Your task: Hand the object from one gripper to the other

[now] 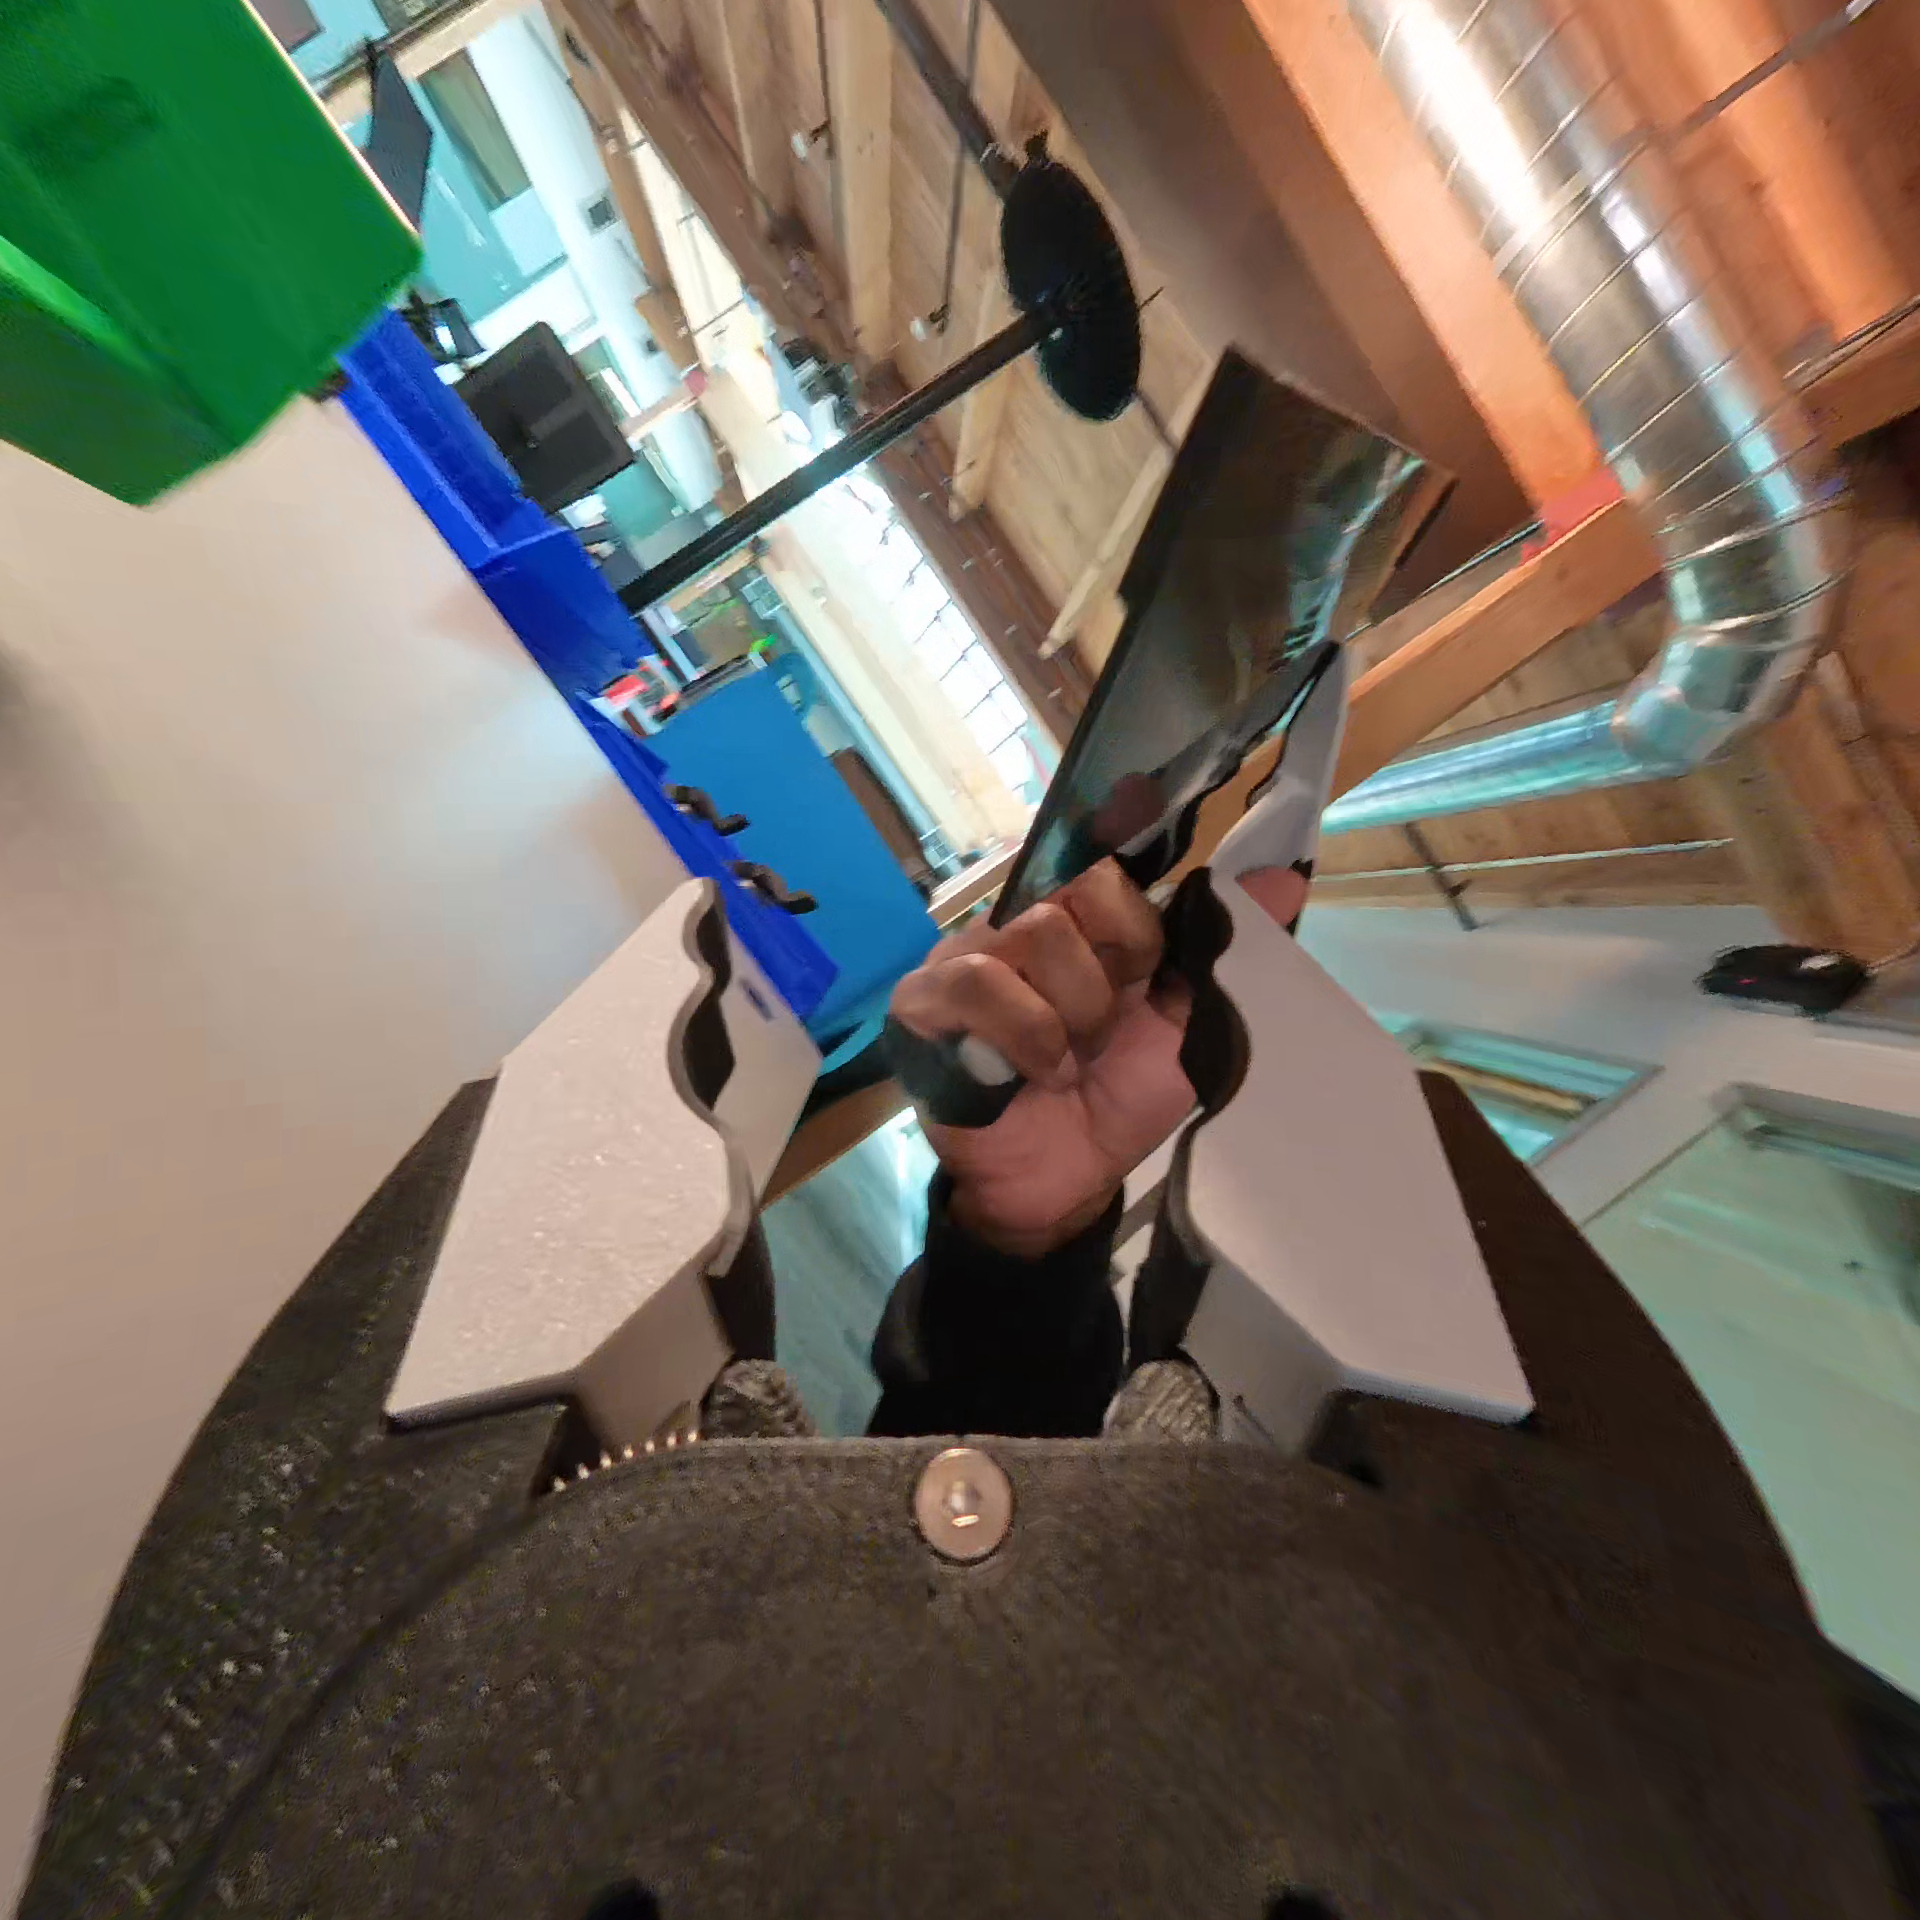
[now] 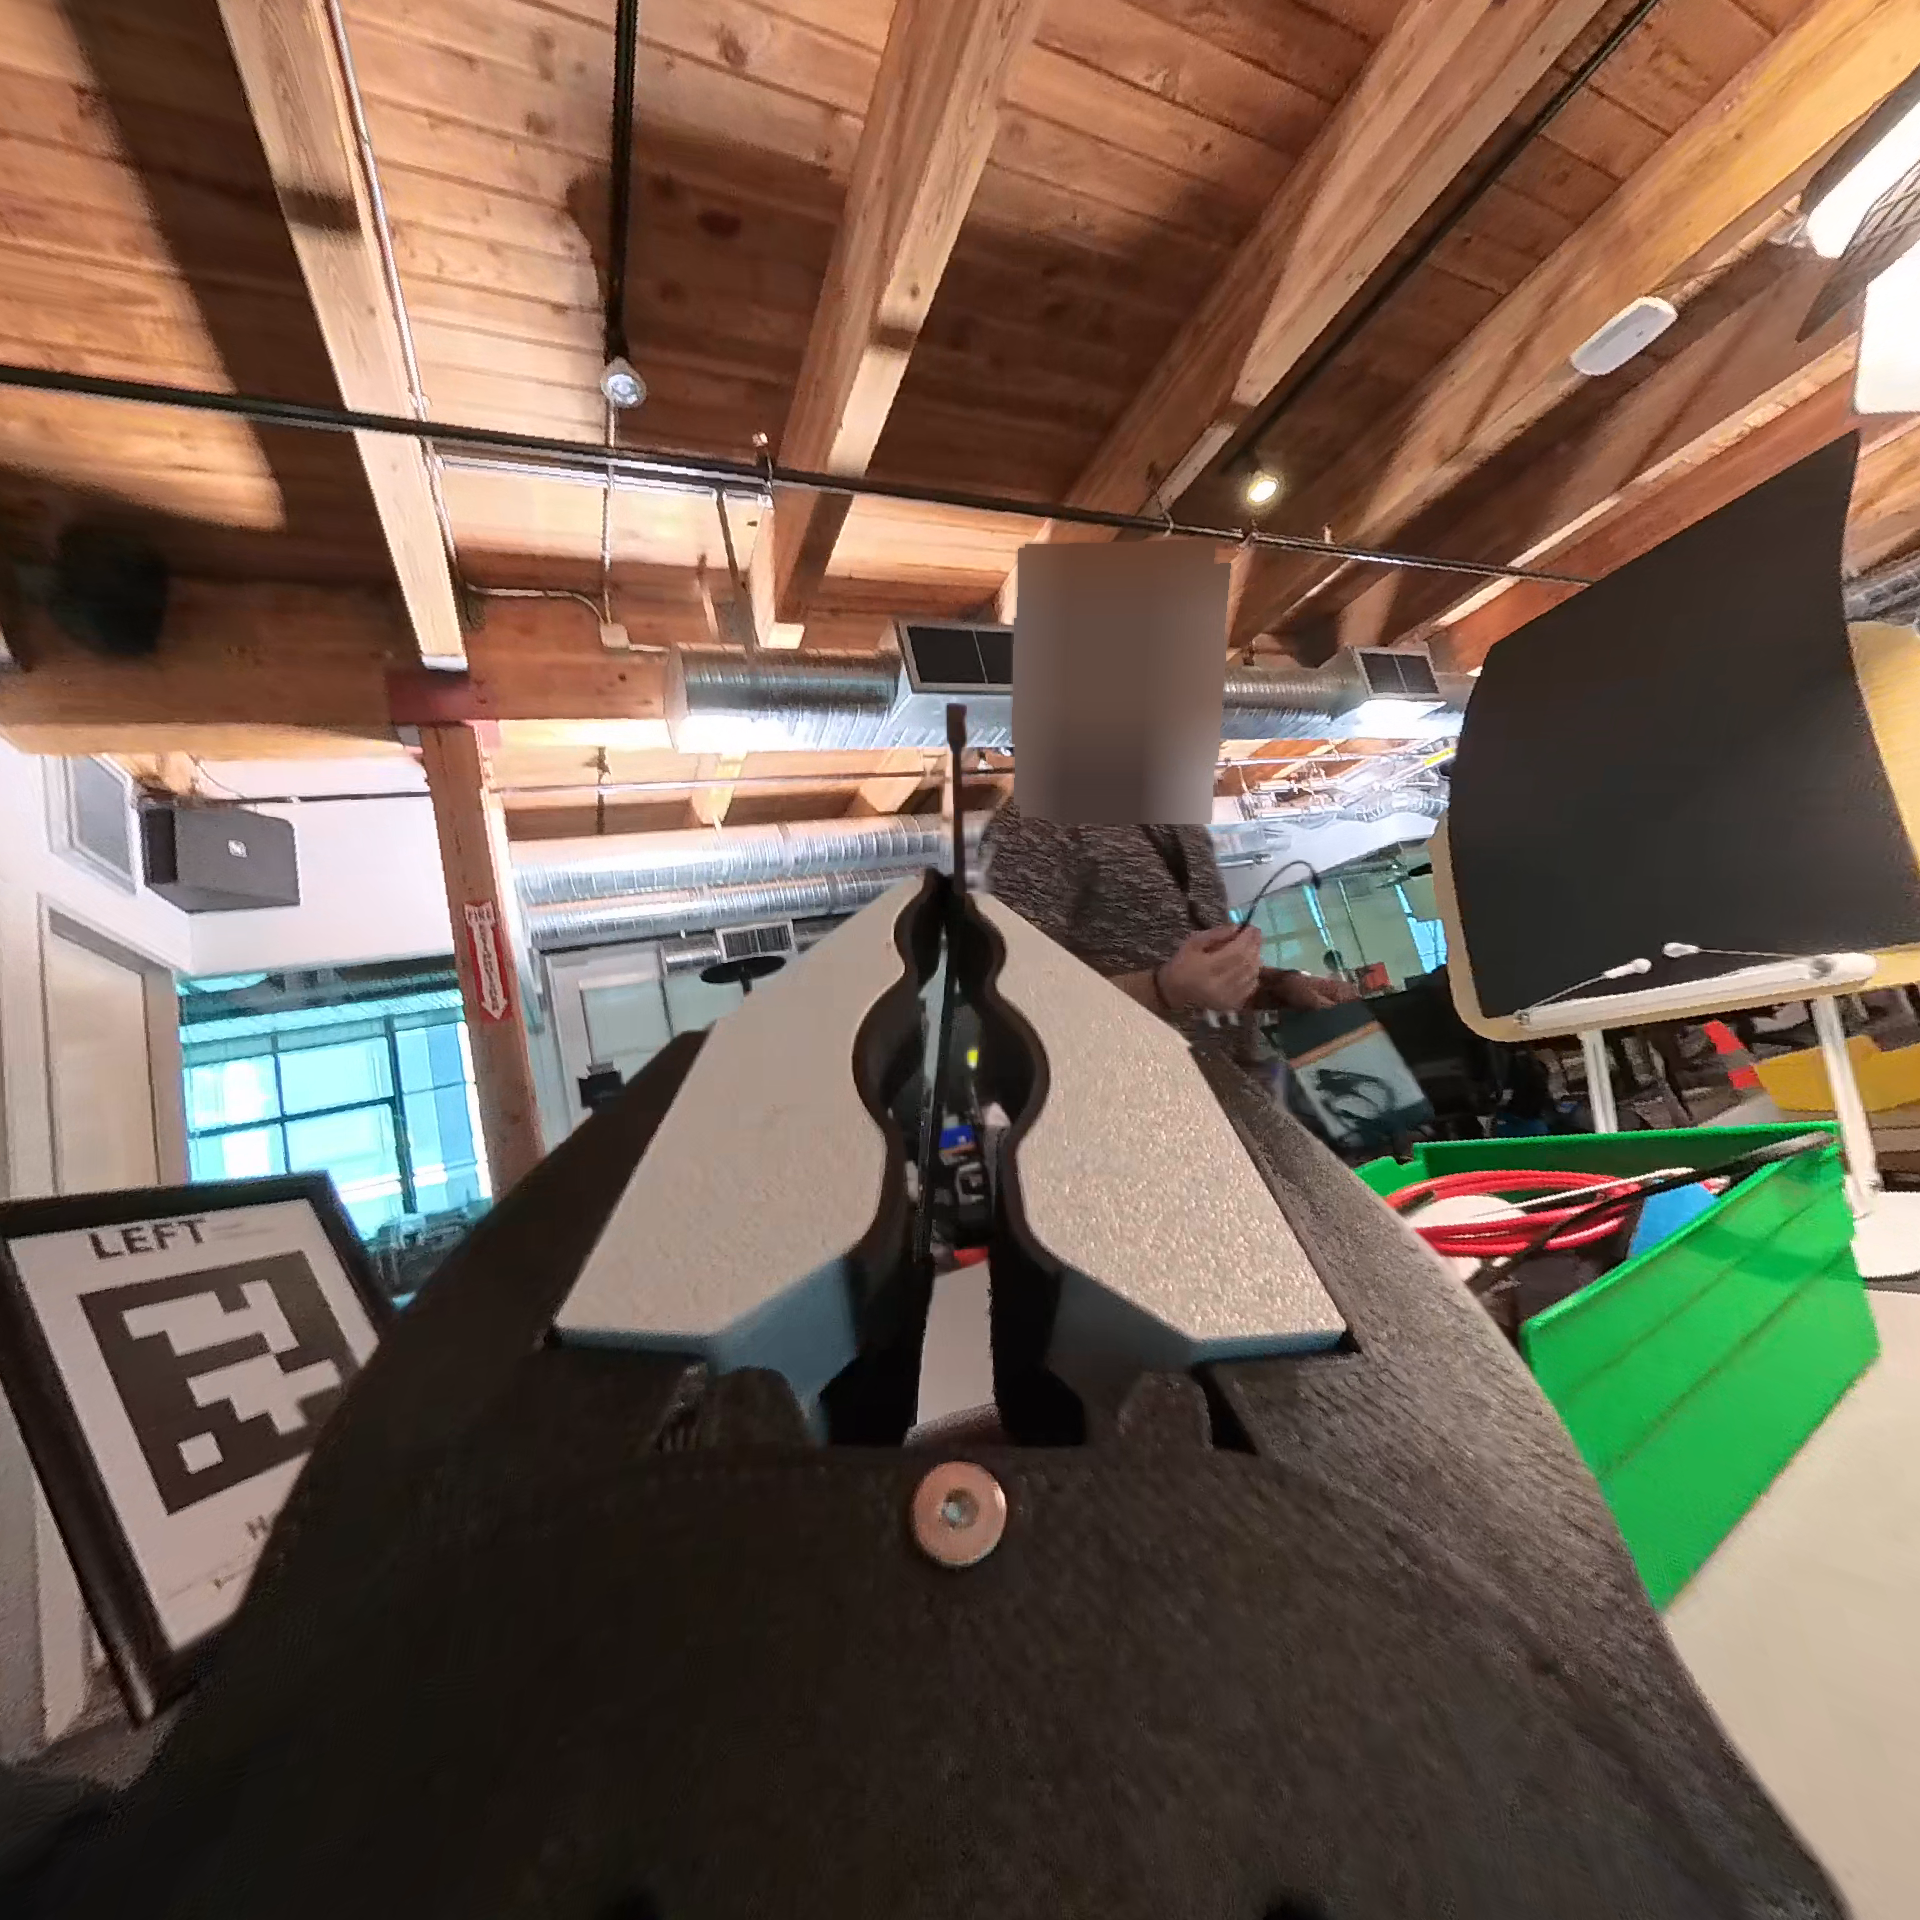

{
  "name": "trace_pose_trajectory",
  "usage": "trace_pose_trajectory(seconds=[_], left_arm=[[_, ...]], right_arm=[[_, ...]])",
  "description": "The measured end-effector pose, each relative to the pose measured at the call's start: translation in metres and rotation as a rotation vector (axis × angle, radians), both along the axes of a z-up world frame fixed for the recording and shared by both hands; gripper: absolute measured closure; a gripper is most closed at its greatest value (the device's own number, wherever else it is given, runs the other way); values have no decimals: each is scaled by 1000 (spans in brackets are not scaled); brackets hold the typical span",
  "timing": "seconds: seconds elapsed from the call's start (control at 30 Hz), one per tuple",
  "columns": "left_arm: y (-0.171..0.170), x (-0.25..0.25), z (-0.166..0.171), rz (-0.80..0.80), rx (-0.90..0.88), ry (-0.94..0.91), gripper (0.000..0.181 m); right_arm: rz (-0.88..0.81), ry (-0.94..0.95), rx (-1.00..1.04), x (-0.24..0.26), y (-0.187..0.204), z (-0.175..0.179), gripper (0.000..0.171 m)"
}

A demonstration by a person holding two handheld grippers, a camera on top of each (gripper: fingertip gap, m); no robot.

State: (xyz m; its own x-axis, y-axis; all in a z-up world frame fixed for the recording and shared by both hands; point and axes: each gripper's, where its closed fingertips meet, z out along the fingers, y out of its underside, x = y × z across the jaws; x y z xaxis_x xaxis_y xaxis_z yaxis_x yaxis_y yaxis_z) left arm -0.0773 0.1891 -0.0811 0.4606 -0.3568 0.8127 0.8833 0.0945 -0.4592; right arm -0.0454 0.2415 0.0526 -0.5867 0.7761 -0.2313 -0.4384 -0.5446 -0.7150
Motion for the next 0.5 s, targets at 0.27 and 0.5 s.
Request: trace_pose_trajectory(seconds=[0.27,0.5], left_arm=[[-35,-2,47,100,302,-66,156],[-63,-12,74,221,293,190,180]], right_arm=[[70,28,-74,-4,-22,-6,169],[93,-71,-5,-26,-26,-26,165]])
